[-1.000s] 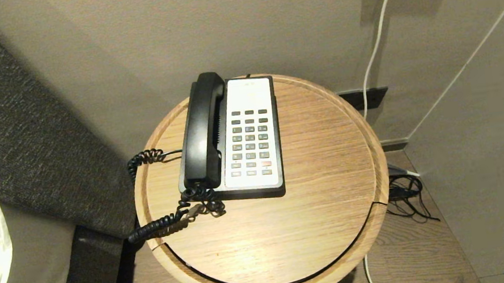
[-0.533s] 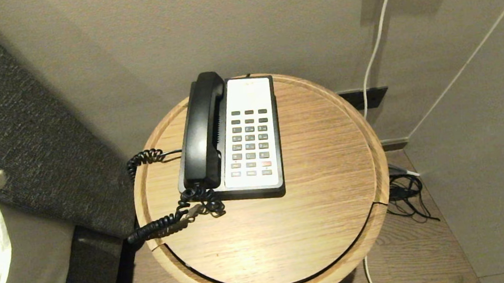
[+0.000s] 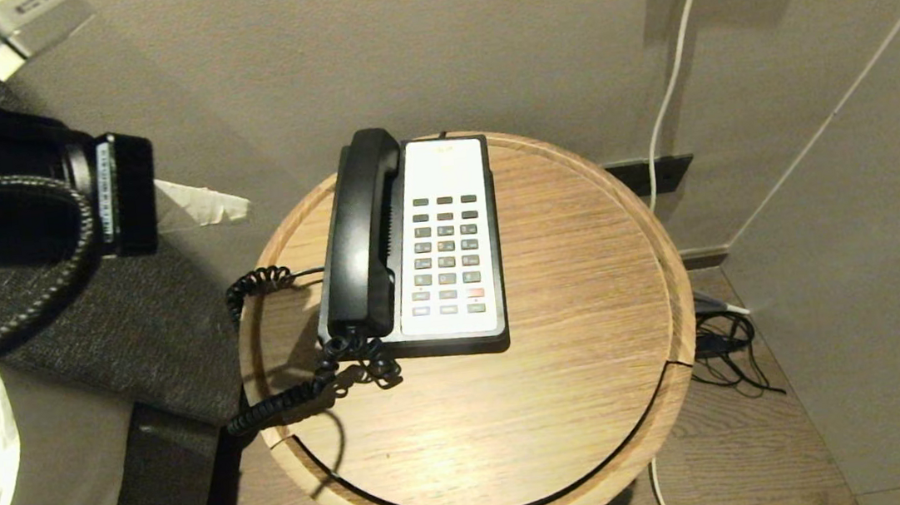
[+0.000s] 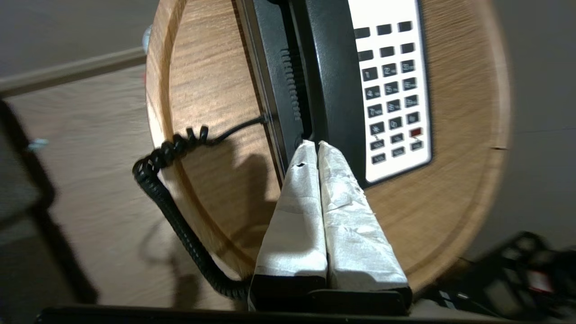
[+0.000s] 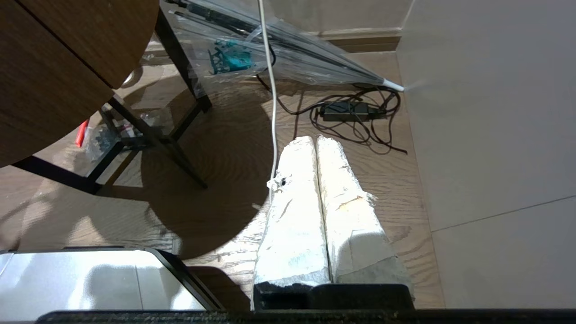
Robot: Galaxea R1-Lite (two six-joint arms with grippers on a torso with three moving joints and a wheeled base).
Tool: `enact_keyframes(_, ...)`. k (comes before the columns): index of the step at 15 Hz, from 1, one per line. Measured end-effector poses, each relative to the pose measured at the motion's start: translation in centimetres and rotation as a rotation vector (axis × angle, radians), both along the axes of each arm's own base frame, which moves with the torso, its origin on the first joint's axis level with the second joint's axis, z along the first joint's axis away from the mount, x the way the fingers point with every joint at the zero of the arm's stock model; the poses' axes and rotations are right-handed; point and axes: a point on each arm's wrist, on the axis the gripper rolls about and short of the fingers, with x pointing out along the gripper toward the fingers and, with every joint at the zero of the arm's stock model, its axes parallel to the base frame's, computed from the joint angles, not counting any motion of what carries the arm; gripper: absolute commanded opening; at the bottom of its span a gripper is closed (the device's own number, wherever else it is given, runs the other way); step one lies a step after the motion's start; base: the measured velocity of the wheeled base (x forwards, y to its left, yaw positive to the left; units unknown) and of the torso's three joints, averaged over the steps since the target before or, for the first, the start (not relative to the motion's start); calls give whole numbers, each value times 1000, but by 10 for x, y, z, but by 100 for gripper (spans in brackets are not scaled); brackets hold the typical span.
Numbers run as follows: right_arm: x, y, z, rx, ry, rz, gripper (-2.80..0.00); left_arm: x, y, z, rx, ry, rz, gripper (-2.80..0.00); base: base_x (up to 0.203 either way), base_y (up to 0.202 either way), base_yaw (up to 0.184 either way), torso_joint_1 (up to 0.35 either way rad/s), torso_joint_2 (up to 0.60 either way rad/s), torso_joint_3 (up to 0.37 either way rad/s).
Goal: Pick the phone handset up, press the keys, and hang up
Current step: Pick up the desk phone handset
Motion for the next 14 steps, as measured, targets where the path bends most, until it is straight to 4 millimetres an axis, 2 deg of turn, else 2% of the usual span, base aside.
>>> enact_keyframes(3, 0, 0, 0, 1, 0, 0, -280, 8, -21, -5, 109, -34, 5, -280, 0, 0, 0, 0, 0, 0)
enact_keyframes(6, 0, 0, 0, 1, 1, 0, -280, 13, -31, -1, 132, -58, 5, -280, 0, 0, 0, 0, 0, 0)
enact_keyframes(7, 0, 0, 0, 1, 1, 0, -280, 13, -35, 1, 130, -63, -5, 0, 0, 0, 0, 0, 0, 0)
enact_keyframes(11, 0, 0, 0, 3, 1, 0, -280, 13, -48, 0, 136, -61, -47, 0, 0, 0, 0, 0, 0, 0)
enact_keyframes(14, 0, 0, 0, 1, 1, 0, -280, 15, -60, -6, 186, -68, 0, 0, 0, 0, 0, 0, 0, 0)
